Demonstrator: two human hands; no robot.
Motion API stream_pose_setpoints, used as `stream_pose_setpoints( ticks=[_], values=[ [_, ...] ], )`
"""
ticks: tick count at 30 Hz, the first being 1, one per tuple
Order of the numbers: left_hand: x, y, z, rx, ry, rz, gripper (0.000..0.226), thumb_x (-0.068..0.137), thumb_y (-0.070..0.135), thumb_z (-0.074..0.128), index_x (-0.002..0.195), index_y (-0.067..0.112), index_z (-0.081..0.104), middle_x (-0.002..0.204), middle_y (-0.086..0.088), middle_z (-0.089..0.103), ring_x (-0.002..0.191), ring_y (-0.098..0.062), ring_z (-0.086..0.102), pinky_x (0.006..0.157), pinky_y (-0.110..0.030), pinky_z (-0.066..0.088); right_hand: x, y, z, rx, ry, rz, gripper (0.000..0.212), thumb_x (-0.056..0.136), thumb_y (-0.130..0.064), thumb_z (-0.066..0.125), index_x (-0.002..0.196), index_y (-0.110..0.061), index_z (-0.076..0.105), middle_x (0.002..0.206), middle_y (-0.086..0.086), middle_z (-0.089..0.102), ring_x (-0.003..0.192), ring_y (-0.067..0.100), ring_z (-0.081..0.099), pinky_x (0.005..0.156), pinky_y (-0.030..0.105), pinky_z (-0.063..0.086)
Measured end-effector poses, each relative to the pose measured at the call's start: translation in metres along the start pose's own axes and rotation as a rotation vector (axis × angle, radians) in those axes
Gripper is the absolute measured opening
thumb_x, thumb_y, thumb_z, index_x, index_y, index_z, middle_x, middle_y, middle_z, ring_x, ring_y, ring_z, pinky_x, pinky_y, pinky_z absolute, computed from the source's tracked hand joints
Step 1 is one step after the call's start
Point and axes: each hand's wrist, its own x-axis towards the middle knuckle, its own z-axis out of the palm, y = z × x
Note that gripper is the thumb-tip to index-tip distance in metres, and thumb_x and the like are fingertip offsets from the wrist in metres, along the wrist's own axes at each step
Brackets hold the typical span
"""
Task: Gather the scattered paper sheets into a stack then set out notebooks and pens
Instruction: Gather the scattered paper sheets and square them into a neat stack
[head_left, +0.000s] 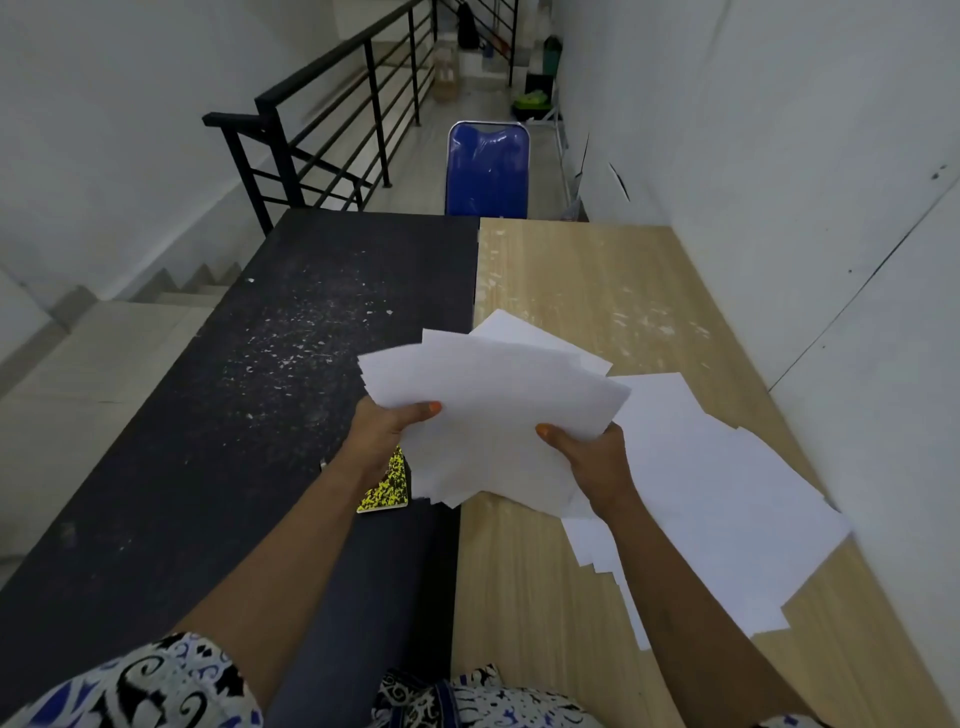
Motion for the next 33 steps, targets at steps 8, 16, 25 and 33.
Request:
stream_pose_setpoints(
  ticks=[8, 16, 25, 33],
  values=[
    [-0.001, 0.012, 0.013, 0.017, -0.010, 0.022, 0.040, 0.068, 0.006, 0.083, 0.104, 0.013, 0.068, 0.102, -0.005, 0.073, 0.093, -0.022, 0.070, 0.076, -0.037, 0.056, -0.004, -0.005, 0.006, -0.013, -0.003, -0.027, 0.025, 0.078, -0.012, 0.078, 0.098, -0.022, 0.068, 0.097, -0.002, 0.072, 0.088, 0.013, 0.069, 0.073, 0.031, 0.057],
    [-0.010, 0.017, 0.021, 0.055, -0.043, 0.065, 0.044, 0.071, 0.024, 0.081, 0.112, 0.015, 0.067, 0.109, -0.005, 0.072, 0.099, -0.023, 0.070, 0.082, -0.038, 0.057, -0.007, 0.001, 0.002, 0.018, 0.011, -0.028, 0.039, 0.076, -0.014, 0.080, 0.112, -0.019, 0.064, 0.104, -0.001, 0.071, 0.094, 0.014, 0.069, 0.074, 0.032, 0.059],
    [-0.008, 0.025, 0.023, 0.126, -0.085, 0.108, 0.060, 0.065, 0.051, 0.076, 0.108, 0.009, 0.068, 0.102, -0.006, 0.073, 0.091, -0.018, 0.071, 0.070, -0.026, 0.055, -0.001, -0.007, -0.003, 0.111, -0.054, -0.035, 0.060, 0.067, -0.027, 0.084, 0.119, -0.008, 0.061, 0.111, 0.012, 0.069, 0.101, 0.029, 0.067, 0.081, 0.047, 0.058],
    [-0.009, 0.004, 0.015, 0.153, -0.154, 0.049, 0.052, 0.070, 0.023, 0.084, 0.116, 0.012, 0.063, 0.110, -0.006, 0.071, 0.098, -0.022, 0.069, 0.077, -0.034, 0.057, -0.002, 0.009, -0.007, -0.006, -0.098, -0.002, 0.042, 0.076, -0.011, 0.079, 0.115, -0.017, 0.062, 0.108, 0.003, 0.071, 0.101, 0.023, 0.067, 0.080, 0.038, 0.058]
  ],
)
